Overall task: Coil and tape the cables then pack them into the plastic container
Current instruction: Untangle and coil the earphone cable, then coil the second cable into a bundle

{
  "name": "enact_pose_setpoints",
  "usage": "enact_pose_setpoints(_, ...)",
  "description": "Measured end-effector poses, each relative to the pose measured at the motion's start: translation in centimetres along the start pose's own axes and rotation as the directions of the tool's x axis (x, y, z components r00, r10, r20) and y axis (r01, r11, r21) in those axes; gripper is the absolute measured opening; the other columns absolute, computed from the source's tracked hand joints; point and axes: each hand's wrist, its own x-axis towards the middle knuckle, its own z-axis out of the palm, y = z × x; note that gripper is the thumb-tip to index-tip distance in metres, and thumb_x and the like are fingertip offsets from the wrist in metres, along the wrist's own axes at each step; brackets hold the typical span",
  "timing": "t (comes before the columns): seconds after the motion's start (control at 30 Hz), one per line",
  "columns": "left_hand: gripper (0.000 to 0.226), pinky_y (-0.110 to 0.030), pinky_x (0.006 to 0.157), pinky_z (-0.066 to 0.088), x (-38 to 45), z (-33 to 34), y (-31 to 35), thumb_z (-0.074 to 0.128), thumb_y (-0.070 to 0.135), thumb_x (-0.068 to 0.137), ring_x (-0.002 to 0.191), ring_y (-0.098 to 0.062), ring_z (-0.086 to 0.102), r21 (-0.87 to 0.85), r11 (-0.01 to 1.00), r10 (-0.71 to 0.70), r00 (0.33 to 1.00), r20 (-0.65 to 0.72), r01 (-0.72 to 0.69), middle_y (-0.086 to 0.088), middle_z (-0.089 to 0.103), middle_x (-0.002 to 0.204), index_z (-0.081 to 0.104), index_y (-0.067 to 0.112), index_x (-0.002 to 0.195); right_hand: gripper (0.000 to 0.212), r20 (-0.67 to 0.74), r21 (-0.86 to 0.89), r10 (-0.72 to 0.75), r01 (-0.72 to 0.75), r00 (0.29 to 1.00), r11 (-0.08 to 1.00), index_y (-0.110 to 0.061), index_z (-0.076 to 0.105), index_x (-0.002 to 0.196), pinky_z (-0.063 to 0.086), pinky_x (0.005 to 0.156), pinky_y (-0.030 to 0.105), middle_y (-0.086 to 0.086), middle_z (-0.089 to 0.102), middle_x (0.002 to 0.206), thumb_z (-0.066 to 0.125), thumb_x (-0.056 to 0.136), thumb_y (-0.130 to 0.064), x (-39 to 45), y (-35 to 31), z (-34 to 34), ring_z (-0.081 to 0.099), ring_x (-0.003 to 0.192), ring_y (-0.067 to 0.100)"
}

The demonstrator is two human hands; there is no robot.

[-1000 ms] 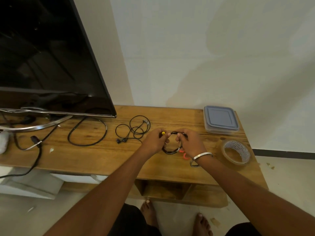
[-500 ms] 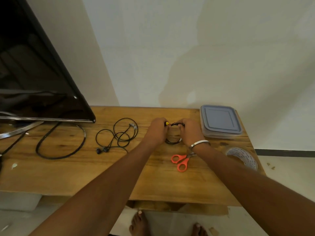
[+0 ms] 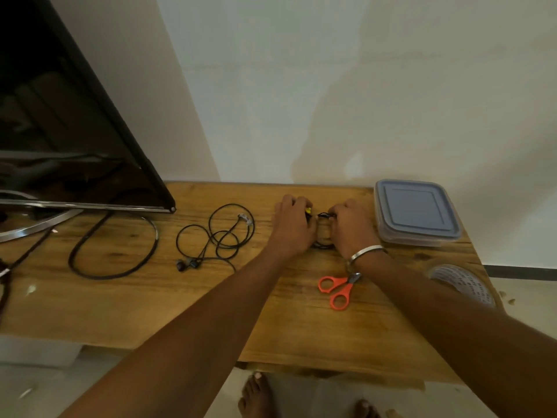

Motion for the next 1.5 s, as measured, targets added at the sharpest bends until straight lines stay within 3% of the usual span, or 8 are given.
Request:
enact_pose_setpoints(0.13, 0.043, -0.039, 0.107, 0.035, -0.1, -0.9, 0.1, 0.054, 0.03, 0.096, 0.125, -0.028, 0.036, -0.052, 0.999, -0.014, 1.0, 0.017, 0.014, -0.01, 0.041, 0.133, 0.046, 0.011, 0.134, 0.024, 0.011, 0.012, -0.01, 0.01, 1.0, 1.0, -0.004, 0.06, 0.111, 0.042, 0.092, 0.04, 0.016, 0.054, 0.111, 0.051, 0.091, -0.014, -0.1, -0.1, -0.4, 0.049, 0.107, 0.034)
enact_pose_setpoints(0.33, 0.035, -0.035, 0.104, 0.035, -1.7, -4.3, -1.2, 0.051, 0.023, 0.098, 0.122, -0.027, 0.04, -0.06, 0.996, 0.061, 0.998, -0.024, -0.062, -0.011, 0.043, 0.129, 0.05, 0.008, 0.129, 0.03, -0.028, -0.025, -0.016, 0.015, 0.999, 1.0, -0.007, 0.059, 0.116, 0.039, 0.096, 0.042, 0.014, 0.053, 0.12, 0.052, 0.092, -0.022, -0.7, -1.3, -2.1, 0.046, 0.114, 0.034)
enact_pose_setpoints(0.5, 0.021, -0.017, 0.08, 0.035, -4.2, -9.1, -4.8, 0.053, 0.012, 0.097, 0.096, -0.018, 0.051, -0.072, 0.994, 0.078, 0.997, -0.027, -0.08, -0.008, 0.051, 0.114, 0.06, 0.006, 0.116, 0.025, -0.038, 0.032, -0.064, 0.065, 0.997, 0.997, -0.012, 0.062, 0.111, 0.042, 0.093, 0.043, 0.012, 0.054, 0.115, 0.054, 0.089, -0.02, -2.4, -3.7, -3.3, 0.049, 0.11, 0.033)
enact_pose_setpoints(0.7, 0.015, -0.017, 0.075, 0.045, -9.5, -12.5, -8.8, 0.055, 0.01, 0.095, 0.095, -0.011, 0.056, -0.088, 0.995, -0.039, 0.999, 0.025, 0.042, -0.003, 0.06, 0.113, 0.064, 0.016, 0.106, 0.023, 0.051, 0.063, -0.14, 0.137, 0.989, 0.989, -0.018, 0.061, 0.111, 0.034, 0.096, 0.038, 0.005, 0.052, 0.116, 0.052, 0.09, -0.02, -6.5, -7.9, -2.9, 0.046, 0.116, 0.027)
enact_pose_setpoints(0.8, 0.016, -0.023, 0.083, 0.046, -12.0, -12.7, -9.8, 0.056, 0.009, 0.094, 0.101, -0.014, 0.058, -0.065, 0.994, -0.084, 0.995, 0.049, 0.087, -0.002, 0.061, 0.114, 0.066, 0.016, 0.105, 0.024, 0.137, 0.102, -0.191, 0.178, 0.972, 0.979, -0.019, 0.06, 0.112, 0.037, 0.098, 0.04, 0.003, 0.052, 0.117, 0.051, 0.09, -0.019, -8.5, -10.1, -2.2, 0.046, 0.116, 0.024)
enact_pose_setpoints(1.0, 0.017, -0.015, 0.076, 0.039, -15.6, -11.3, -10.3, 0.057, 0.005, 0.093, 0.095, -0.012, 0.057, -0.085, 0.988, -0.117, 0.988, 0.102, 0.126, -0.007, 0.064, 0.111, 0.067, 0.008, 0.106, 0.031, 0.309, 0.088, -0.319, 0.307, 0.896, 0.947, -0.023, 0.058, 0.116, 0.037, 0.099, 0.04, 0.001, 0.049, 0.121, 0.048, 0.09, -0.012, -12.2, -13.2, -0.2, 0.042, 0.12, 0.021)
enact_pose_setpoints(1.17, 0.019, -0.003, 0.06, 0.037, -16.8, -10.2, -10.7, 0.059, 0.008, 0.092, 0.084, -0.009, 0.053, -0.099, 0.99, -0.095, 0.992, 0.08, 0.102, -0.005, 0.061, 0.107, 0.066, 0.007, 0.11, 0.034, 0.294, 0.066, -0.37, 0.367, 0.881, 0.928, -0.023, 0.057, 0.115, 0.04, 0.093, 0.043, 0.004, 0.049, 0.117, 0.047, 0.086, -0.009, -12.9, -14.2, 1.2, 0.044, 0.114, 0.026)
enact_pose_setpoints(1.5, 0.011, -0.006, 0.065, 0.04, -17.6, -10.1, -11.6, 0.066, 0.011, 0.089, 0.083, -0.013, 0.056, -0.157, 0.985, -0.065, 0.997, 0.05, 0.072, -0.005, 0.06, 0.102, 0.069, 0.007, 0.099, 0.02, 0.287, -0.015, -0.422, 0.445, 0.86, 0.895, -0.017, 0.058, 0.107, 0.039, 0.086, 0.036, 0.006, 0.043, 0.119, 0.055, 0.089, -0.026, -11.6, -14.8, 2.6, 0.041, 0.109, 0.026)
